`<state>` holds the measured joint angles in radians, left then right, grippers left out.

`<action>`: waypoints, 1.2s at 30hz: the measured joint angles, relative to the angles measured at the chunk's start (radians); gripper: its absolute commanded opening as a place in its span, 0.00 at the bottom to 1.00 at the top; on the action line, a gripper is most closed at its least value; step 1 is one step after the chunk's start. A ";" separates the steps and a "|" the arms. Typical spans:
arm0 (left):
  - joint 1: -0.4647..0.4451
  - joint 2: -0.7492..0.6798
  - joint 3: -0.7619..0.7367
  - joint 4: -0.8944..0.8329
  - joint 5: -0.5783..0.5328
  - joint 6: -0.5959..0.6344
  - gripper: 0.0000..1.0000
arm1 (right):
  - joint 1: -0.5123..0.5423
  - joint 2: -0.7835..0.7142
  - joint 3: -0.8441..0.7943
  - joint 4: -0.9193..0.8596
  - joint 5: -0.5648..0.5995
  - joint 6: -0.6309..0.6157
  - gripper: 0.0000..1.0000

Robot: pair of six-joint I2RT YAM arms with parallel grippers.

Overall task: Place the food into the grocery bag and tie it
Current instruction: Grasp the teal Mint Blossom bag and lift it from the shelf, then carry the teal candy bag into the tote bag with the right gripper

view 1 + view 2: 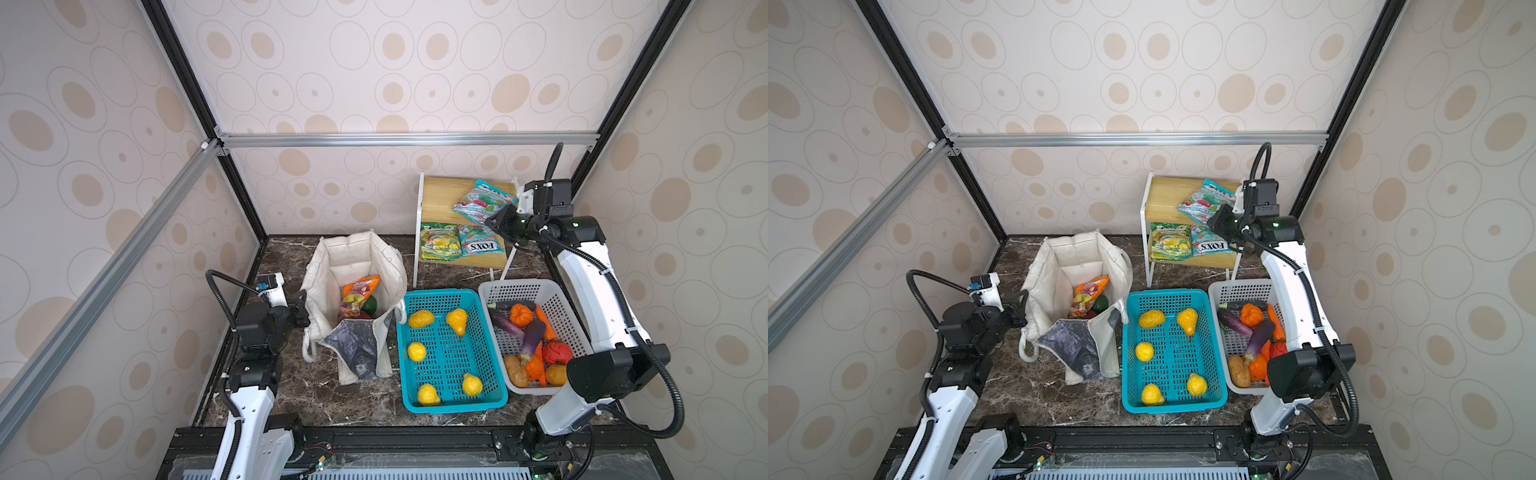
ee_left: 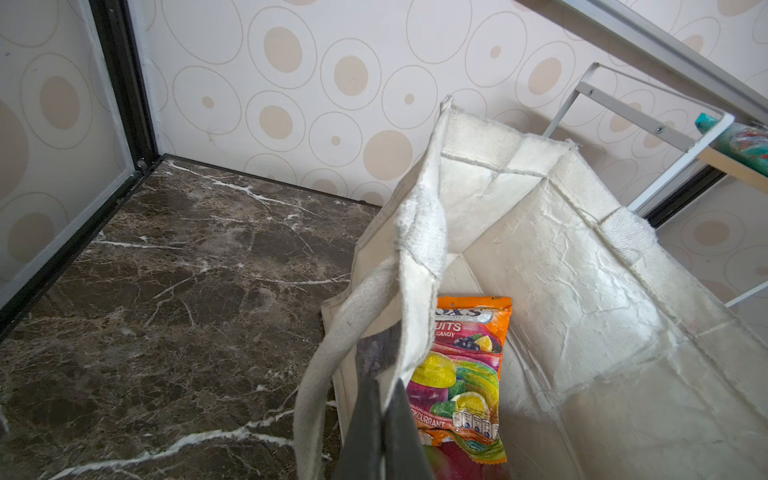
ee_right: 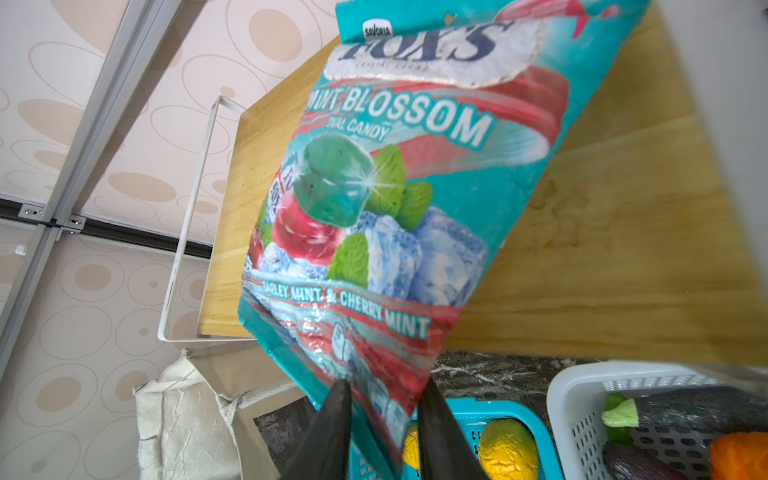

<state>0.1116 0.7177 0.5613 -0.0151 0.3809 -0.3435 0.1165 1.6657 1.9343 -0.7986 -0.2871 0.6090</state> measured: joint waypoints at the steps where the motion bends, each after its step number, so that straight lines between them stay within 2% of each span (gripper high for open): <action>1: 0.000 0.000 0.000 0.000 0.000 0.000 0.00 | 0.000 0.004 0.000 0.002 -0.006 0.005 0.14; 5: 0.000 0.000 0.000 0.000 0.000 0.000 0.00 | 0.000 0.007 -0.001 0.019 -0.023 0.012 0.00; 13: 0.000 0.000 0.000 0.000 0.000 0.000 0.00 | 0.007 0.004 0.033 -0.026 -0.054 -0.015 0.00; 17: 0.000 0.000 0.000 0.000 -0.003 -0.001 0.00 | 0.051 -0.011 0.069 -0.056 -0.058 -0.039 0.00; 27: 0.000 -0.002 -0.001 0.000 -0.005 -0.005 0.00 | 0.162 -0.032 0.291 -0.171 -0.059 -0.087 0.00; 30: 0.000 -0.002 -0.001 0.000 -0.005 -0.005 0.00 | 0.223 -0.056 0.300 -0.180 -0.052 -0.088 0.00; 36: 0.000 -0.002 -0.001 0.000 -0.006 -0.005 0.00 | 0.426 -0.069 0.300 -0.187 -0.030 -0.103 0.00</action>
<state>0.1116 0.7162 0.5606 -0.0154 0.3748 -0.3485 0.5426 1.5963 2.2345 -0.9852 -0.3168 0.5060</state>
